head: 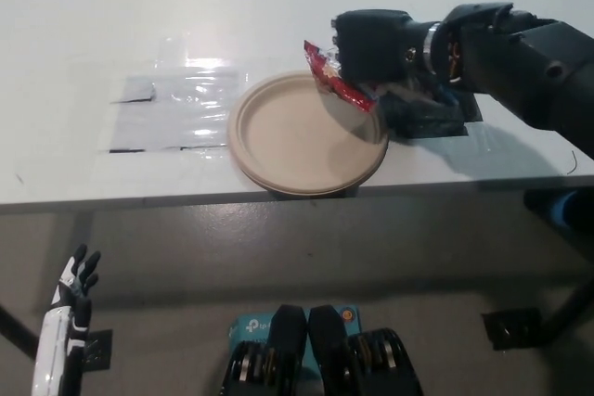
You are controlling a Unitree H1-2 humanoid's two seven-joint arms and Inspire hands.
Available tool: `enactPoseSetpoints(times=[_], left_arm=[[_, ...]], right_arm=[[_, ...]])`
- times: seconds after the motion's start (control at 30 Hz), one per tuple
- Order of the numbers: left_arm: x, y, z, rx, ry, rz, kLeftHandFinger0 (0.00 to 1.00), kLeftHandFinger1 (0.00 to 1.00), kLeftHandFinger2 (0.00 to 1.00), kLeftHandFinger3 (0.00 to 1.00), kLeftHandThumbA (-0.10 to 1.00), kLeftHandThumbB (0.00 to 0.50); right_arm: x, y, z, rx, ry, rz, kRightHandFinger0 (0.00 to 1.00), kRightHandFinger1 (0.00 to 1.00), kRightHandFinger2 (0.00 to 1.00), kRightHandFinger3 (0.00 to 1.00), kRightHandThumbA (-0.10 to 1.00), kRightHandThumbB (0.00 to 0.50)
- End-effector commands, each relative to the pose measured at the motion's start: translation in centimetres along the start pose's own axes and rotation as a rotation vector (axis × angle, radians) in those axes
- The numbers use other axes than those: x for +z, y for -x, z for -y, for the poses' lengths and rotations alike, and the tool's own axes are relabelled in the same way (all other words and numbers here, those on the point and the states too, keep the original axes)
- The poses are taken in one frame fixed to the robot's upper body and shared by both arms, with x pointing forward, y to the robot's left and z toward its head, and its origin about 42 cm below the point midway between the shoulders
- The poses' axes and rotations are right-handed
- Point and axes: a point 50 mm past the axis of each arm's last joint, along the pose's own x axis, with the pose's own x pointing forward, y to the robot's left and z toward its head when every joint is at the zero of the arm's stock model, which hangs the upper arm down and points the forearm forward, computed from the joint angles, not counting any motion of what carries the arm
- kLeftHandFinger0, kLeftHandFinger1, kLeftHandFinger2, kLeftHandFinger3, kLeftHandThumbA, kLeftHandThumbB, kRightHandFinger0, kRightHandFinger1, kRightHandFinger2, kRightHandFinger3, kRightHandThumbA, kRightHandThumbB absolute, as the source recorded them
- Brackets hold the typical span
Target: The robot picks up a small bag of sunflower seeds on the right hand side and take it to the empty plate on the left hand side then pours some sunflower seeds on to the plate.
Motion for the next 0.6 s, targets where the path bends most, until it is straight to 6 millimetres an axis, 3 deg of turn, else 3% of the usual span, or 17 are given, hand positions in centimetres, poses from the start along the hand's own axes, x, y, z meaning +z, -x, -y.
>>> enactPoseSetpoints(times=[0.0, 0.03, 0.27, 0.4, 0.5, 0.57], left_arm=[[1.2, 0.2, -1.0, 0.023, -0.024, 0.03, 1.0, 1.0, 0.94, 1.0, 1.0, 0.083], [1.6, 0.3, -1.2, 0.025, -0.032, 0.029, 1.0, 1.0, 0.93, 1.0, 1.0, 0.084], [3.6, 0.9, -2.2, 0.024, -0.091, 0.039, 1.0, 1.0, 0.92, 1.0, 1.0, 0.097], [3.9, 0.8, -1.2, -0.001, -0.09, 0.059, 1.0, 1.0, 0.92, 1.0, 1.0, 0.093], [3.7, 0.8, -0.4, -0.001, -0.095, 0.065, 1.0, 1.0, 0.9, 1.0, 1.0, 0.104], [3.5, 0.7, -0.1, -0.004, -0.089, 0.075, 1.0, 0.99, 0.9, 1.0, 1.0, 0.099]], right_arm=[[-5.6, 1.3, 1.9, 0.048, 0.131, -0.067, 0.0, 0.0, 0.17, 0.23, -0.02, 0.393], [-5.6, 1.3, 2.0, 0.06, 0.121, -0.053, 0.0, 0.0, 0.17, 0.26, -0.01, 0.4], [-4.8, 1.0, 1.4, 0.065, 0.109, -0.023, 0.0, 0.0, 0.16, 0.19, 0.04, 0.42], [-4.8, 1.7, 0.3, 0.151, 0.134, -0.003, 0.0, 0.0, 0.16, 0.29, -0.02, 0.371], [-5.3, 1.8, 0.4, 0.192, 0.186, 0.023, 0.0, 0.0, 0.1, 0.36, 0.01, 0.407], [-5.5, 1.5, 0.7, 0.205, 0.238, 0.032, 0.0, 0.0, 0.06, 0.34, 0.09, 0.442]])
